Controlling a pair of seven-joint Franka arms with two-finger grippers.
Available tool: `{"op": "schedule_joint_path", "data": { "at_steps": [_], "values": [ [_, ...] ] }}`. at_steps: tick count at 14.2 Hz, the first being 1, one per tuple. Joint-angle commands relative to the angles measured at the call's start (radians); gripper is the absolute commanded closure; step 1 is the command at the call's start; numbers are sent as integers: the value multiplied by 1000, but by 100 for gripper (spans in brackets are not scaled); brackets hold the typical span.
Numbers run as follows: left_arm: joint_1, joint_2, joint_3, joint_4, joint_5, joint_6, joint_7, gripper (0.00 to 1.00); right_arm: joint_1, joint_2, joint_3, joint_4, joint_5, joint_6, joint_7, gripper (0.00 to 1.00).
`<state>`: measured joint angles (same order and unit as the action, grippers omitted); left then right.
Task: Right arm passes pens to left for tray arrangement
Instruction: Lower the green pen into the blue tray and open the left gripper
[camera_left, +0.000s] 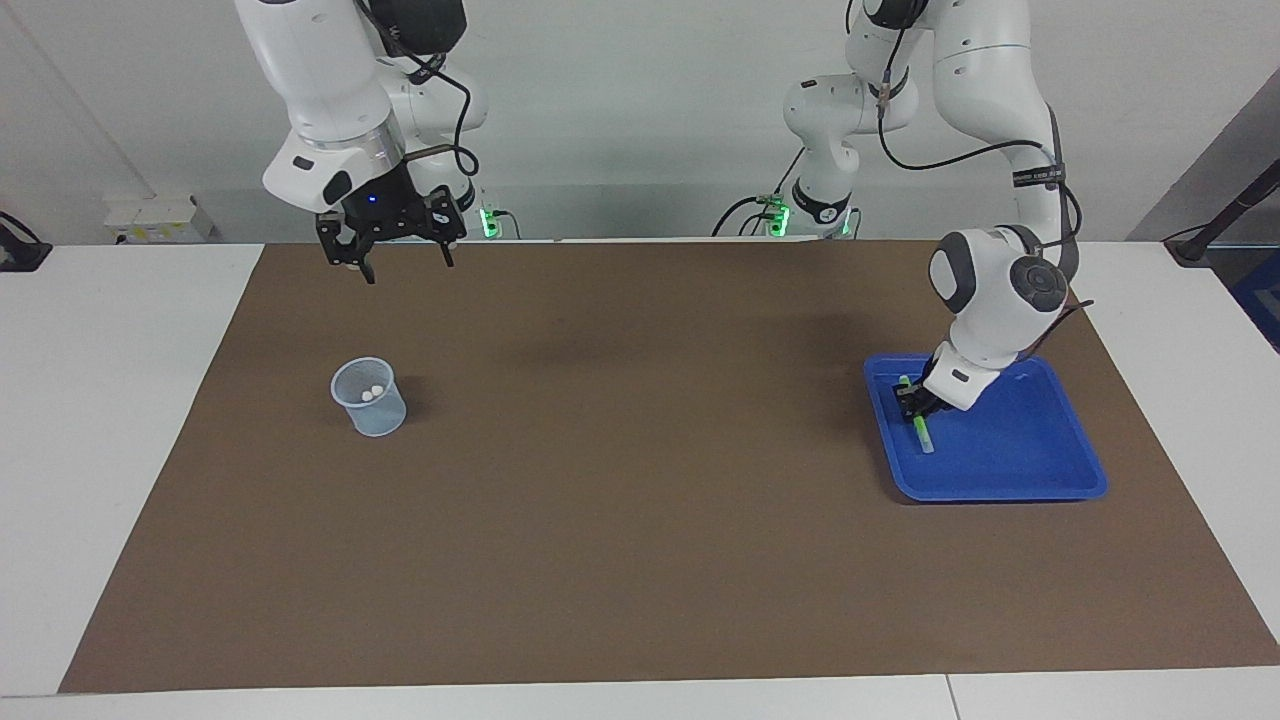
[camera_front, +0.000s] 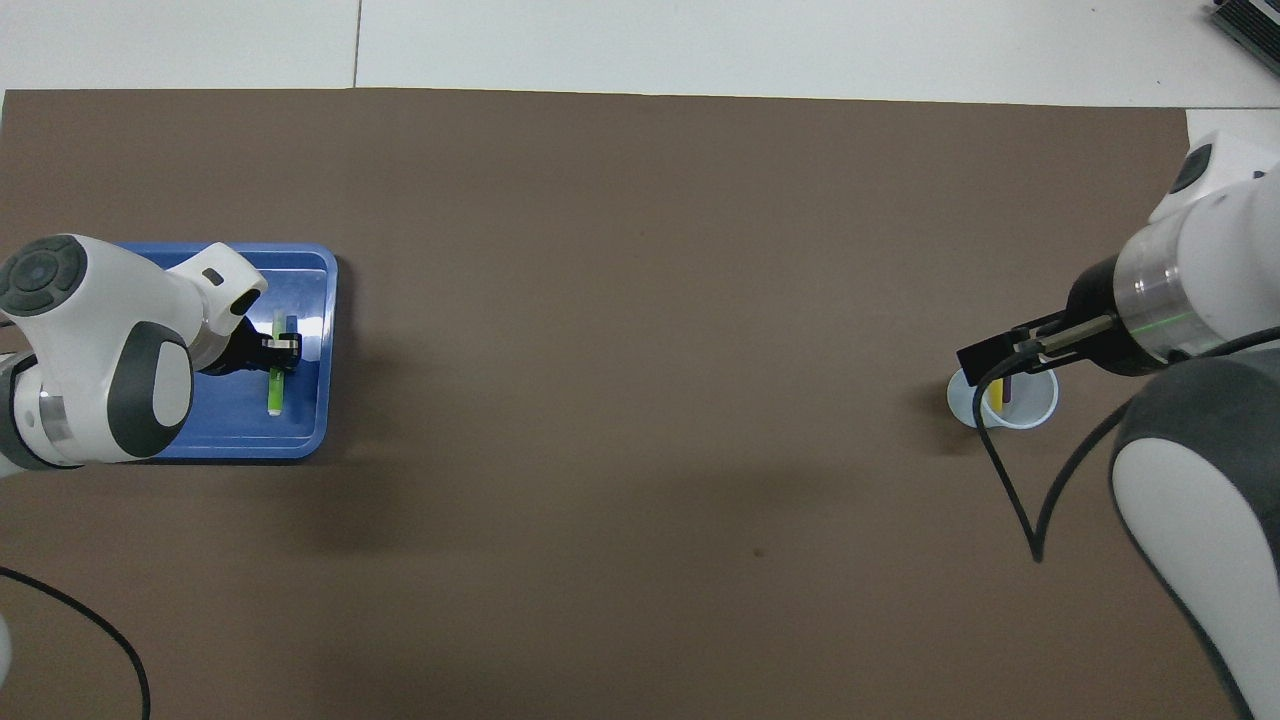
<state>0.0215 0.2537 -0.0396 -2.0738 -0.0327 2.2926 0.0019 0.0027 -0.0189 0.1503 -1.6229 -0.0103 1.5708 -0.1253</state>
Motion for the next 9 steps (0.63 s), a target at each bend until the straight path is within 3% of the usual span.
{"op": "schedule_joint_path", "data": {
  "at_steps": [1,2,4,7,9],
  "values": [
    [0,18,-3,4,24,28,10,100,-81,-33,11,-105,-34,68,-109,0],
    [-5,18,-3,7,24,27,9,98,-99,-53,12,-182,-34,146,-112,0],
    [-6,19,-6,21,24,13,10,79,-104,-61,12,-286,-34,263,-112,0],
    [-8,19,-11,40,22,8,12,64,-119,-1,12,-321,-34,351,-111,0],
    [-14,19,-11,56,20,-7,12,61,-136,48,11,-322,-34,386,-111,0]
  ]
}}
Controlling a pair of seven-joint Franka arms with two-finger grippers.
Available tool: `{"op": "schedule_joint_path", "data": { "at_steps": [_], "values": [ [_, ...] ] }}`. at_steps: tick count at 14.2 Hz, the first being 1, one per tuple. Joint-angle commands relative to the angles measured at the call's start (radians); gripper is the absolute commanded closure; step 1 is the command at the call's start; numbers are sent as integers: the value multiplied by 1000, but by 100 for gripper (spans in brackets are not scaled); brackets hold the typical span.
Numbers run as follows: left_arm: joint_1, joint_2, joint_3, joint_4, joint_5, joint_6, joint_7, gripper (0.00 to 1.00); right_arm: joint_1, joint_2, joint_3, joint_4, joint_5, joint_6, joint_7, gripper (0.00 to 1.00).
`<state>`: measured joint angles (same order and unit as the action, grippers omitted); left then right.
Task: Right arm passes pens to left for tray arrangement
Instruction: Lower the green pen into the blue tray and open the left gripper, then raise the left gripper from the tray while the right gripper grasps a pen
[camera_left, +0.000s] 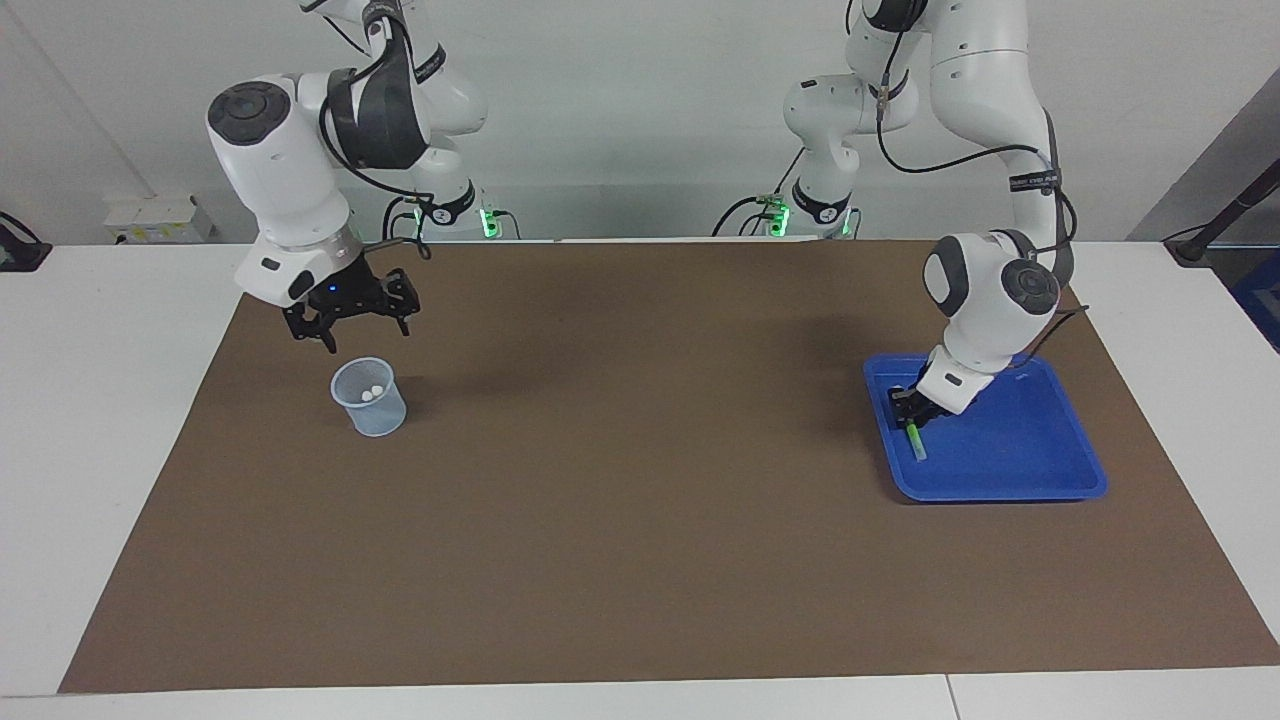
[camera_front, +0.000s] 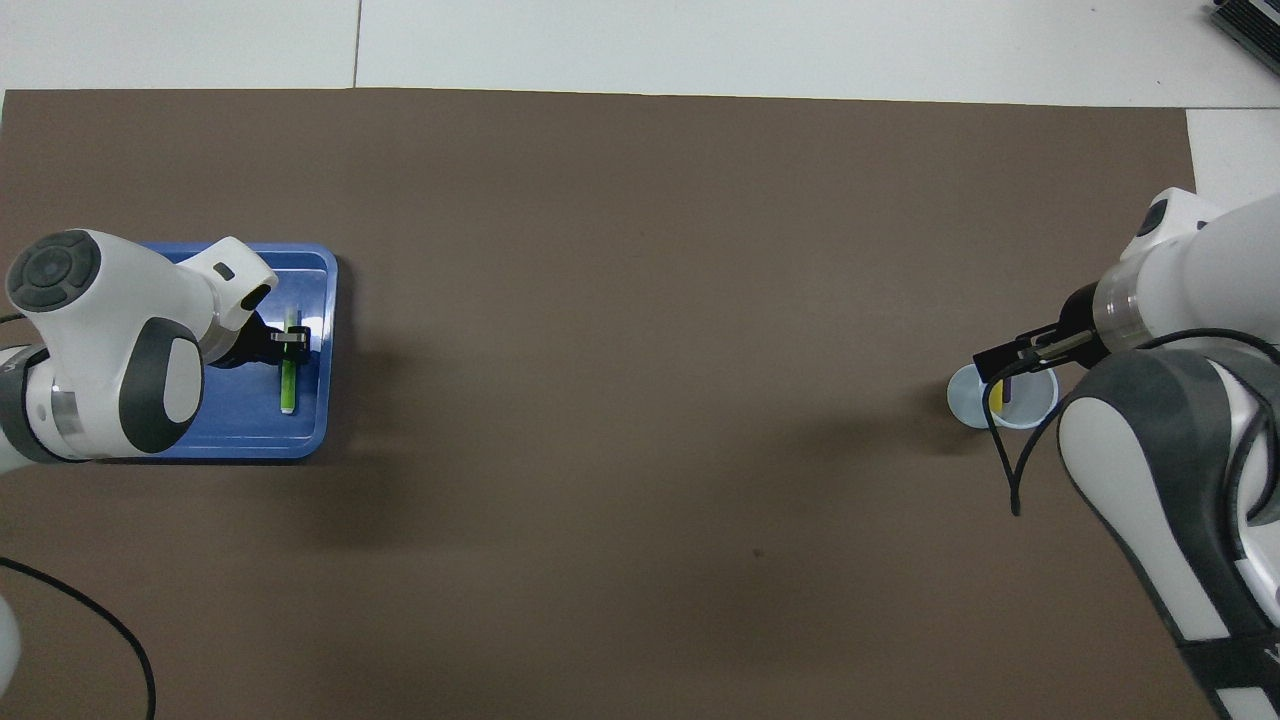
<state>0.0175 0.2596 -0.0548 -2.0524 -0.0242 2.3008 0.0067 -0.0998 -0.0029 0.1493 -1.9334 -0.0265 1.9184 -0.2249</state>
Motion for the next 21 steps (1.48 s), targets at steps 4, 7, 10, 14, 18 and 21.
{"op": "schedule_joint_path", "data": {
  "at_steps": [4,7,10,14,18,21],
  "values": [
    [-11,24,4,104,-5,-101,3,42,-78,67,13,-68,-16,95,39,15],
    [-5,30,6,179,-132,-199,-7,31,-66,106,15,-70,3,106,227,19],
    [-8,23,6,231,-145,-282,-54,7,-66,118,15,-67,31,102,323,20],
    [-11,10,1,328,-178,-412,-167,4,-81,149,13,-53,138,116,455,22],
    [-10,-43,-8,386,-249,-515,-272,4,-89,150,13,-52,142,102,467,39],
    [-10,-100,-8,386,-319,-544,-379,4,-120,150,13,-50,142,93,467,41]
  ]
}}
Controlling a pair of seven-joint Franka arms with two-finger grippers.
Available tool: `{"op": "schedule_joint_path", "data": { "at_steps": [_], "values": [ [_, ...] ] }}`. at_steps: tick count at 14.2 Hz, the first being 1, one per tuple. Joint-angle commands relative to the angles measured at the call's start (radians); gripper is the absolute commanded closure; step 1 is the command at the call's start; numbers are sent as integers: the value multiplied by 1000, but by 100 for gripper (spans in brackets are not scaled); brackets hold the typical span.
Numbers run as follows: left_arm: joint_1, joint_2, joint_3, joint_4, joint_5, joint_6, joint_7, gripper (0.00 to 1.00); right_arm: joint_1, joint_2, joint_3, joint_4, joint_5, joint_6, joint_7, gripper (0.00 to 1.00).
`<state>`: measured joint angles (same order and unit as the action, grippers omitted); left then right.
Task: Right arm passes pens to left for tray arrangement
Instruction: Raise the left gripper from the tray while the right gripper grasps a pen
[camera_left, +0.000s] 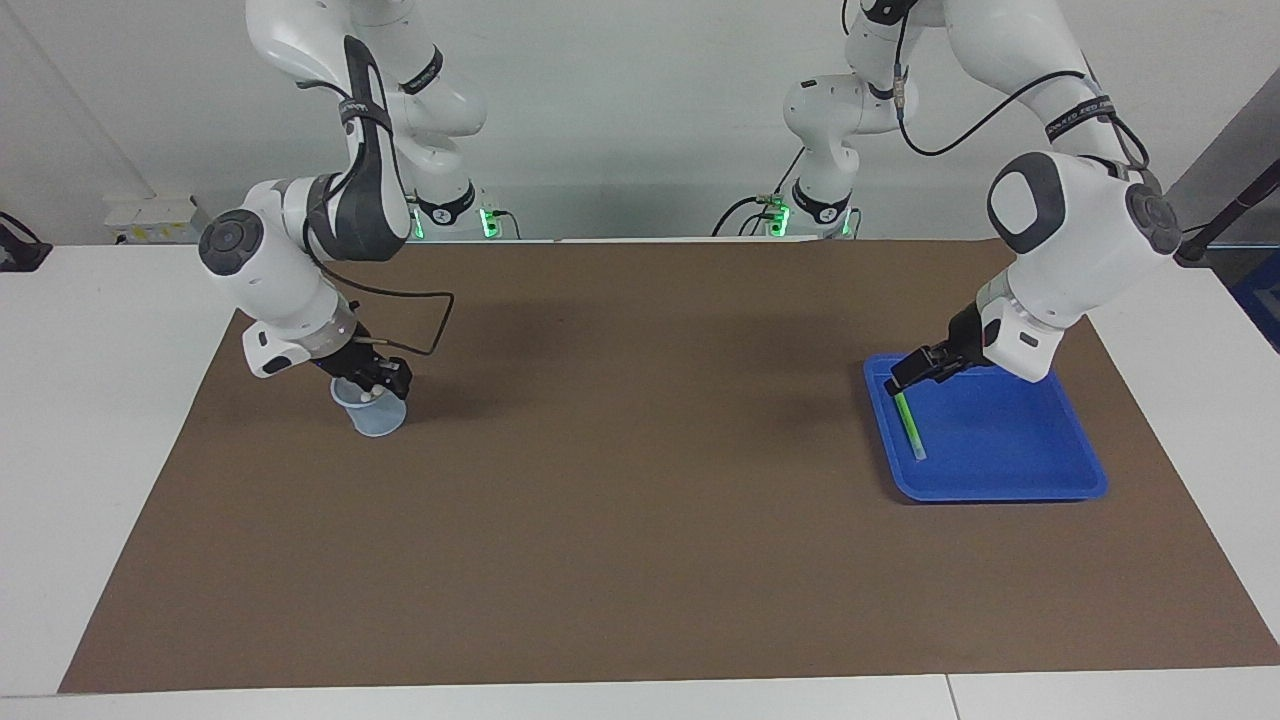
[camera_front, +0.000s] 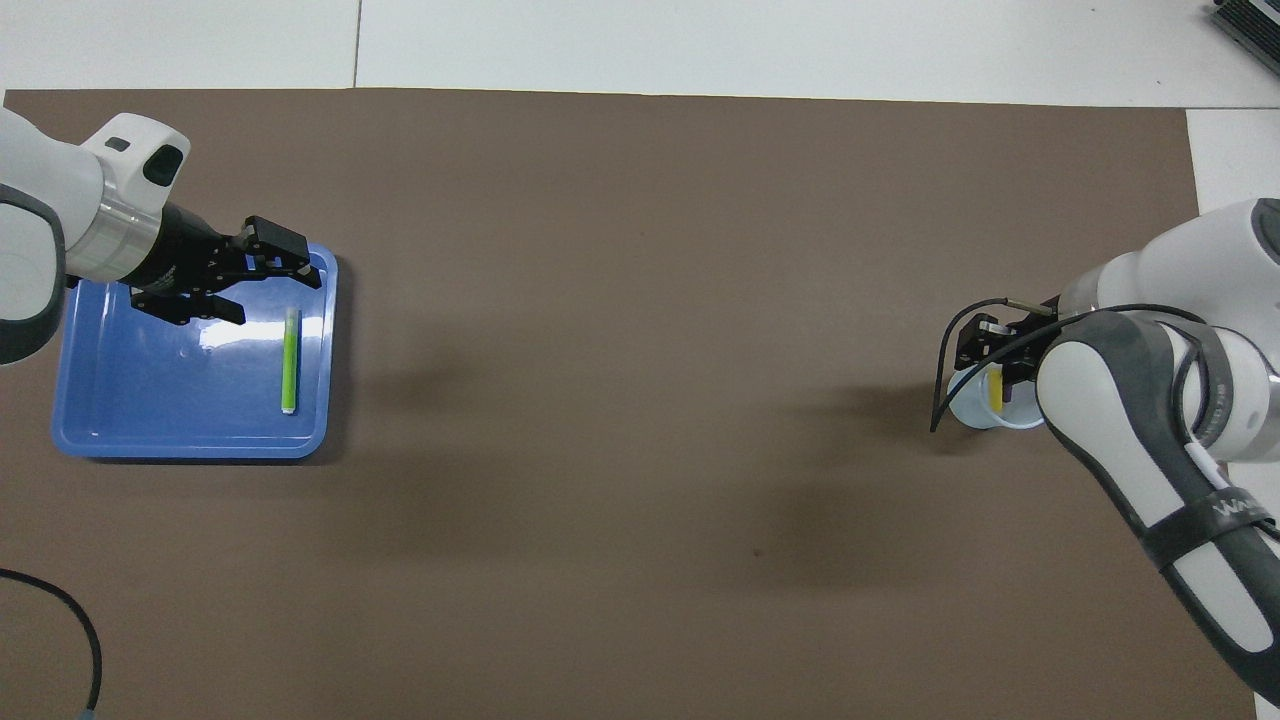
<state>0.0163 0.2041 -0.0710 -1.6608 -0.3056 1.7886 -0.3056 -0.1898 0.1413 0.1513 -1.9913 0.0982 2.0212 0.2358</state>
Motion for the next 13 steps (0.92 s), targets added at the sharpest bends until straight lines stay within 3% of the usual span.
{"op": "schedule_joint_path", "data": {
  "at_steps": [1,4,7,9,13],
  "values": [
    [-9,-57,4,-7,-50,-35,-88,4,-49,6,11,6,17,-10,5,41],
    [-6,-104,2,-11,-73,-61,-151,4,-56,3,13,2,17,-18,5,47],
    [5,-159,5,-16,-186,-54,-336,4,-54,0,13,-3,18,-30,7,51],
    [2,-169,4,-16,-258,-31,-462,4,-56,-2,13,-3,18,-45,3,73],
    [-4,-187,4,-45,-410,8,-650,5,-59,-3,13,-1,18,-53,-44,84]
  ]
}}
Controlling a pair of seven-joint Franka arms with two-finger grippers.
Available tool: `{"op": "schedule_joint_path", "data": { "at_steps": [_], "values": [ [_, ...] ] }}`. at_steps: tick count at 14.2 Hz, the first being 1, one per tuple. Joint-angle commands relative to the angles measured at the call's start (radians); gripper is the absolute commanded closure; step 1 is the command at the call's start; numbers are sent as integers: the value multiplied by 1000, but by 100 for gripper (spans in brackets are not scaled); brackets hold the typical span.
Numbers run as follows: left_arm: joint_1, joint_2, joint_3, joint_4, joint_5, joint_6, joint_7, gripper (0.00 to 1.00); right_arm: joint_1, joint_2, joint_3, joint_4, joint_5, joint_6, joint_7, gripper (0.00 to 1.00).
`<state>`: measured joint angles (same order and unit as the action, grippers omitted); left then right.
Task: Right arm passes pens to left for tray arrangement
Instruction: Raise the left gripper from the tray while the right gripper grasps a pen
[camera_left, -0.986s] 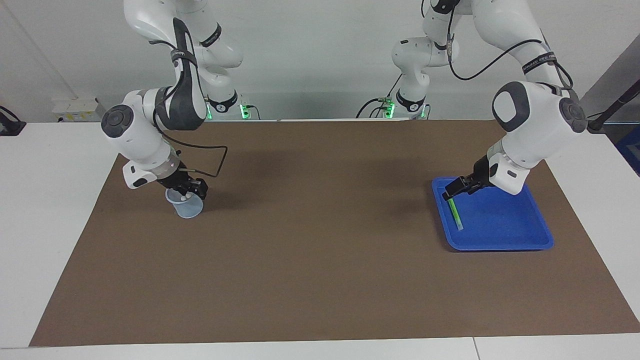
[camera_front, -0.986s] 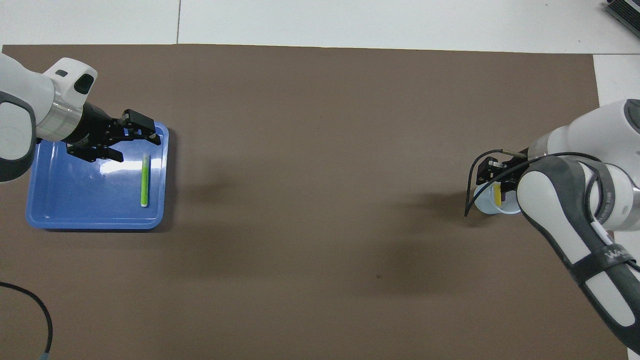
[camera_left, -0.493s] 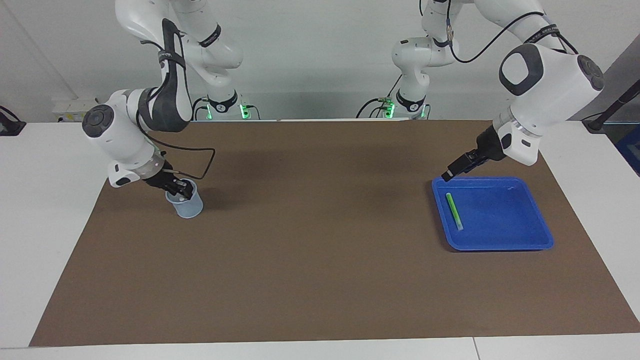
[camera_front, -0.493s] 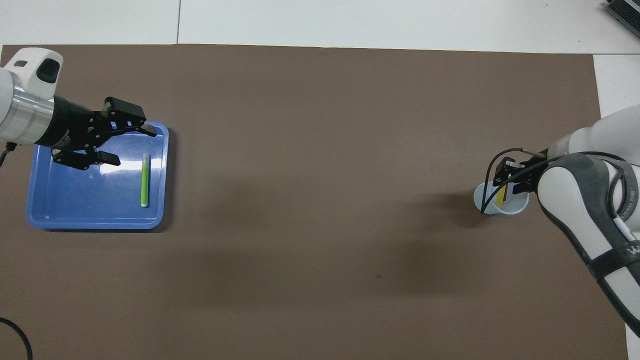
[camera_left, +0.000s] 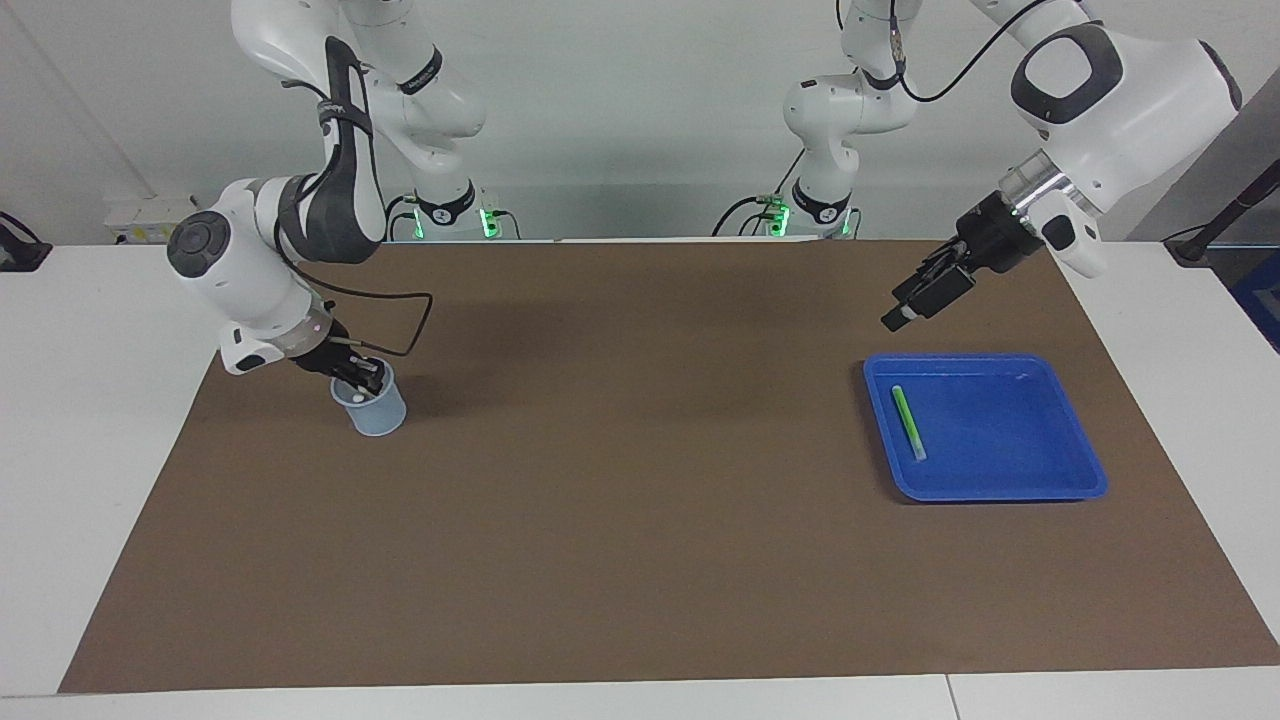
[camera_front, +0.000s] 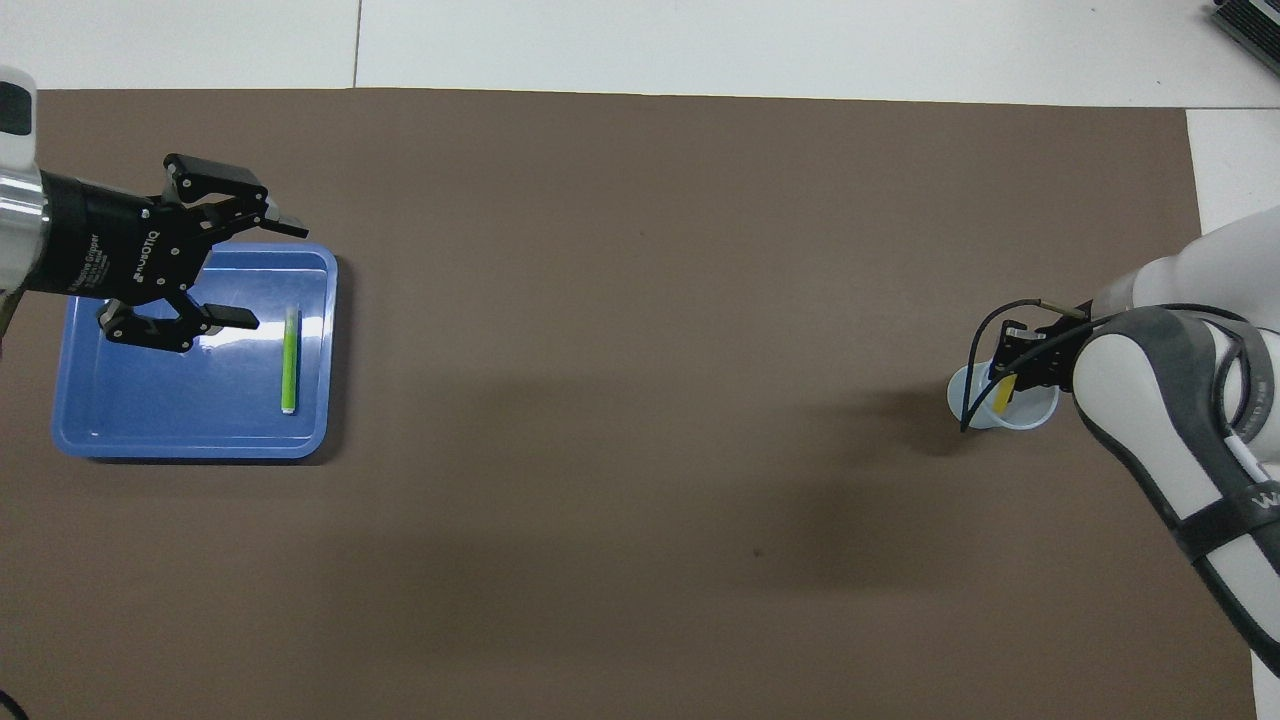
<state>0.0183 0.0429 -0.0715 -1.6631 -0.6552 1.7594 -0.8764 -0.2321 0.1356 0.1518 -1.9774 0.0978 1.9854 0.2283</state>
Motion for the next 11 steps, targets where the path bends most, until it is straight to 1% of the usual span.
{"op": "schedule_joint_path", "data": {
  "at_steps": [1,3,4,5,8,9,11],
  "values": [
    [-8,-29,4,-52,-81,49,-87,5,-18,2,12,-14,19,-19,-50,84],
    [-11,-29,2,-50,-81,57,-87,5,-21,2,11,-11,19,-31,-64,84],
    [-11,-29,2,-50,-81,57,-87,5,-24,1,12,-8,19,-43,-69,87],
    [-11,-29,2,-50,-81,57,-88,5,-24,-4,12,-6,17,-59,-87,94],
    [-11,-29,-2,-52,-83,63,-88,5,-13,-34,11,0,-1,-94,-121,94],
    [-11,-29,-2,-52,-83,63,-87,5,-7,-47,11,0,-9,-102,-122,99],
    [-11,-35,-2,-64,-83,63,-87,5,-4,-59,20,0,-49,-114,-124,100]
  ]
}}
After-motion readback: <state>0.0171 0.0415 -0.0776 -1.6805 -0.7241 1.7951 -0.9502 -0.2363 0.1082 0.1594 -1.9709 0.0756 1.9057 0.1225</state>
